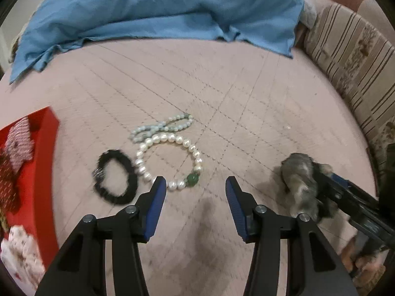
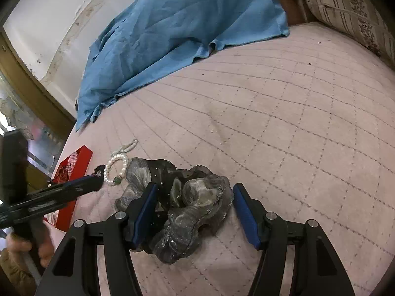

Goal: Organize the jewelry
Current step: 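Lift the grey scrunchie with the right tool while left tool grasps pearl bracelet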

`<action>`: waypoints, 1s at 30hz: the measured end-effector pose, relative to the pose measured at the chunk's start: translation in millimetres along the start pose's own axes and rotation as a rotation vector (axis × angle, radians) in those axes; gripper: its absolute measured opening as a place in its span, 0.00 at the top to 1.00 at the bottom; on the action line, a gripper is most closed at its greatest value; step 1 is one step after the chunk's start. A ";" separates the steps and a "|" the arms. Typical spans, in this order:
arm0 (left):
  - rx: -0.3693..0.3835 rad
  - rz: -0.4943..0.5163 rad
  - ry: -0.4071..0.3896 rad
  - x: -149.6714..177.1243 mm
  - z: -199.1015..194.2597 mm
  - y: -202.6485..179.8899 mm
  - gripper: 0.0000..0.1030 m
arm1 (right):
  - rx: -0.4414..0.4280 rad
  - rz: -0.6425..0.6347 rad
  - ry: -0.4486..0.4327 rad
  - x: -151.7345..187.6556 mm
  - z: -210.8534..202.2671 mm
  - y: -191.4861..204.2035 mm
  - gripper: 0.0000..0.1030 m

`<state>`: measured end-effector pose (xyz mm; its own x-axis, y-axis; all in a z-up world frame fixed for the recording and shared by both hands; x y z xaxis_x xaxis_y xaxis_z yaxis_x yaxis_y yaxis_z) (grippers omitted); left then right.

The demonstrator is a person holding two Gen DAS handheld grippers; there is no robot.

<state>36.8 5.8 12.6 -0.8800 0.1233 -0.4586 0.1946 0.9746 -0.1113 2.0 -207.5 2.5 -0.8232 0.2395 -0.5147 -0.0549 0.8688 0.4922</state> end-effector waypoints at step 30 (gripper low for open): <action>0.130 -0.115 -0.051 43.8 -62.4 -6.5 0.90 | -0.129 -0.016 0.025 4.8 0.8 14.8 0.80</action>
<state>-30.0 16.6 48.2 -0.8774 -0.0008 -0.4798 0.1509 0.9488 -0.2775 -2.3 -193.1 6.7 -0.8355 0.2138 -0.5061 -0.1389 0.8091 0.5711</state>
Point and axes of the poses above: each gripper's, at about its wrist camera, not at the fingertips, and z roughly the way its jaws point, y to its left, x to its underside, the point moved 3 cm from there along z, roughly the way its jaws point, and after that the axes turned 3 degrees about z, right-handed, at the moved point
